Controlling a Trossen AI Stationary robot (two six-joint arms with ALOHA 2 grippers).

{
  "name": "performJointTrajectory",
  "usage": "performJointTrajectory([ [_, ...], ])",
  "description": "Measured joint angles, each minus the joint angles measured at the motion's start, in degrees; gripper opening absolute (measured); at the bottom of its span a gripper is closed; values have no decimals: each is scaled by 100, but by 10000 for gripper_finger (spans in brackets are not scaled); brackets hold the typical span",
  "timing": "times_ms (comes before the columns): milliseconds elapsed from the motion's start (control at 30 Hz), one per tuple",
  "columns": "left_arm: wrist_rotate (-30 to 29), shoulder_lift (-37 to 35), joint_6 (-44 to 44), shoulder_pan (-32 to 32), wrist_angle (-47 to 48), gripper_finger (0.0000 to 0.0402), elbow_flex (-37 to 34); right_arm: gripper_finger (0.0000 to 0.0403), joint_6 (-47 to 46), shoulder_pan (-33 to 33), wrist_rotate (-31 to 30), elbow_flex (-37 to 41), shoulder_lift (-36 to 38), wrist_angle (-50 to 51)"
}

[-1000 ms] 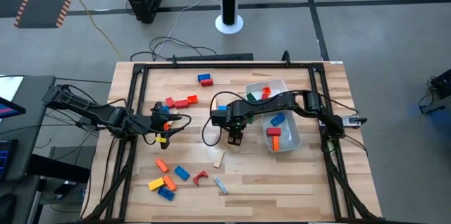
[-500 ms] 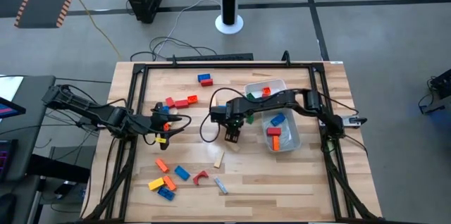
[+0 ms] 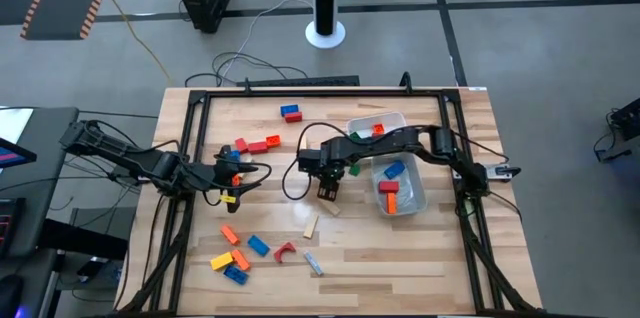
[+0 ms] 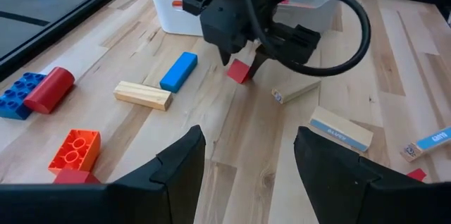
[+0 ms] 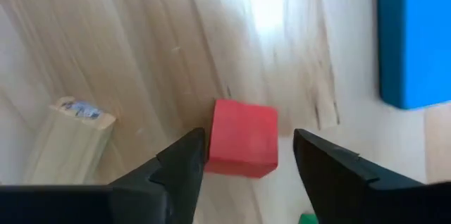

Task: Sort blocks by size
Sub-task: Put the small red wooden block into the white bin

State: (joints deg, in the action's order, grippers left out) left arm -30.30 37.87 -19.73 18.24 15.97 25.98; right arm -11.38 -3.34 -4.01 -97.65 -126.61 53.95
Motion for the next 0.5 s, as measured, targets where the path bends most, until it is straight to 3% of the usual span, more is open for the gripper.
performJointTrajectory([
  [200,0,0,0,0,2,208,0,156,126,-56,109,46,-12,-79],
  [400,0,0,0,0,9,208,0,156,288,-67,68,-24,125,481],
  [500,-2,0,2,0,12,208,0,156,338,-65,-244,-105,389,648],
])
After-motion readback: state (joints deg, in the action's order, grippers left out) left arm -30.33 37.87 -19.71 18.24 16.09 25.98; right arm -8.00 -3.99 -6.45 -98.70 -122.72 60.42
